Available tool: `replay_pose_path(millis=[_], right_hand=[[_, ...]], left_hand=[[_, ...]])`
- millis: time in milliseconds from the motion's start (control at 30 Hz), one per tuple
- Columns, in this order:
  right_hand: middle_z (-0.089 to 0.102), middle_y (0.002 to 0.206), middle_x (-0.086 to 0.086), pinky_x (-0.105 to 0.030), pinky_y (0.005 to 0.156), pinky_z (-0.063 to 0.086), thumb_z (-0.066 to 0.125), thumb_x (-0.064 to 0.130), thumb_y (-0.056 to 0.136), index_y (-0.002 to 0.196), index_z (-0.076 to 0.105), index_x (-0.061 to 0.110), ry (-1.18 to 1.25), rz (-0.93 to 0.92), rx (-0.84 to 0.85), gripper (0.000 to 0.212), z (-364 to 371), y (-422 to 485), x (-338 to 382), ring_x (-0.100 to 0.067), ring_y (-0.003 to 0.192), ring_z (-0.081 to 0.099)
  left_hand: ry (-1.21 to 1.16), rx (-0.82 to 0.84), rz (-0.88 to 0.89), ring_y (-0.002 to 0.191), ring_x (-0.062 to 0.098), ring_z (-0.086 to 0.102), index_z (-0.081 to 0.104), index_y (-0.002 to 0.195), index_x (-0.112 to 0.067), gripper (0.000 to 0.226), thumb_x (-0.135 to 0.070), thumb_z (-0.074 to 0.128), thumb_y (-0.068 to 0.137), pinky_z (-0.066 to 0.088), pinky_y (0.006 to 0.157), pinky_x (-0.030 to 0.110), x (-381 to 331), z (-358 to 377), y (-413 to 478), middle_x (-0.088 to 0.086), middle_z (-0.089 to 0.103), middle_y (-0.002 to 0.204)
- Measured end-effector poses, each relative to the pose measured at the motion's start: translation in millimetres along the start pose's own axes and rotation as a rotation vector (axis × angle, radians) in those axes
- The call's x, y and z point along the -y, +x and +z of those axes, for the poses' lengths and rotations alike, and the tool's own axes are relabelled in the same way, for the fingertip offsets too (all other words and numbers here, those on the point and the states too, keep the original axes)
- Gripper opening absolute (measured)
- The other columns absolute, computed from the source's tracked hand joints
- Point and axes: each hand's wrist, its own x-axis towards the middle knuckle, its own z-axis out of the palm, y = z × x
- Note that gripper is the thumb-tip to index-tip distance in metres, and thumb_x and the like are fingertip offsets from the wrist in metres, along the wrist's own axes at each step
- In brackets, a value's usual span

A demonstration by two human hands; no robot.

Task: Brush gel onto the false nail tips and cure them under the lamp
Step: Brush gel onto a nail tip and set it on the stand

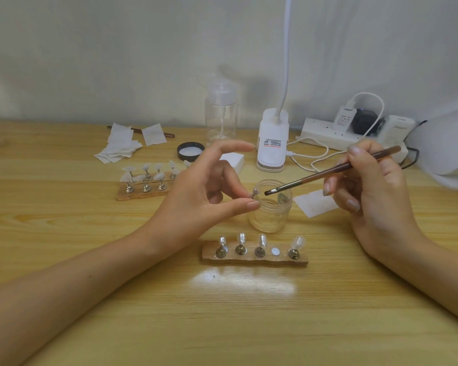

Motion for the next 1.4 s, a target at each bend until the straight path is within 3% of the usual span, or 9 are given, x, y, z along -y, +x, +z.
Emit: replay_pose_path(millis=[233,433,633,800,1400], right_hand=[[0.047,0.048,0.007,-0.015,0.038,0.026,0.044,0.019,0.104,0.072,0.048,0.023,-0.034,-0.086,-0.081,0.032,-9,11,8,-0.007,0.039,0.038],[0.052,0.054,0.009,-0.017,0.038,0.028,0.047,0.022,0.097,0.063,0.057,0.032,0.034,-0.116,-0.132,0.037,-17,20,12,-0.007,0.04,0.042],[0.058,0.059,0.004,-0.019,0.042,0.033,0.039,0.013,0.092,0.078,0.054,0.027,-0.065,-0.215,0.074,0.024,-15,16,15,-0.016,0.049,0.052],[0.058,0.061,0.003,-0.02,0.041,0.031,0.034,0.003,0.086,0.085,0.047,0.021,-0.13,-0.269,0.132,0.023,-14,11,15,-0.019,0.05,0.05],[0.052,0.055,0.003,-0.017,0.041,0.031,0.034,0.006,0.083,0.082,0.043,0.02,-0.052,-0.217,0.068,0.016,-20,16,12,-0.015,0.046,0.044]], left_hand=[[0.072,-0.002,0.051,0.08,0.009,0.069,0.053,0.133,-0.032,0.059,-0.02,0.08,0.081,0.041,0.056,0.039,2,1,0,-0.008,0.067,0.077],[0.082,-0.006,0.062,0.08,0.008,0.069,0.053,0.132,-0.033,0.058,-0.021,0.079,0.082,0.041,0.057,0.039,3,0,0,-0.009,0.067,0.078],[0.078,-0.006,0.056,0.078,0.007,0.067,0.054,0.131,-0.033,0.057,-0.02,0.079,0.081,0.041,0.057,0.037,3,1,0,-0.011,0.066,0.076],[0.079,-0.003,0.056,0.077,0.005,0.066,0.055,0.131,-0.031,0.057,-0.019,0.079,0.081,0.041,0.057,0.034,2,0,0,-0.01,0.066,0.076],[0.084,0.003,0.045,0.078,0.008,0.067,0.056,0.13,-0.03,0.057,-0.017,0.082,0.081,0.041,0.058,0.041,1,0,0,-0.008,0.065,0.075]])
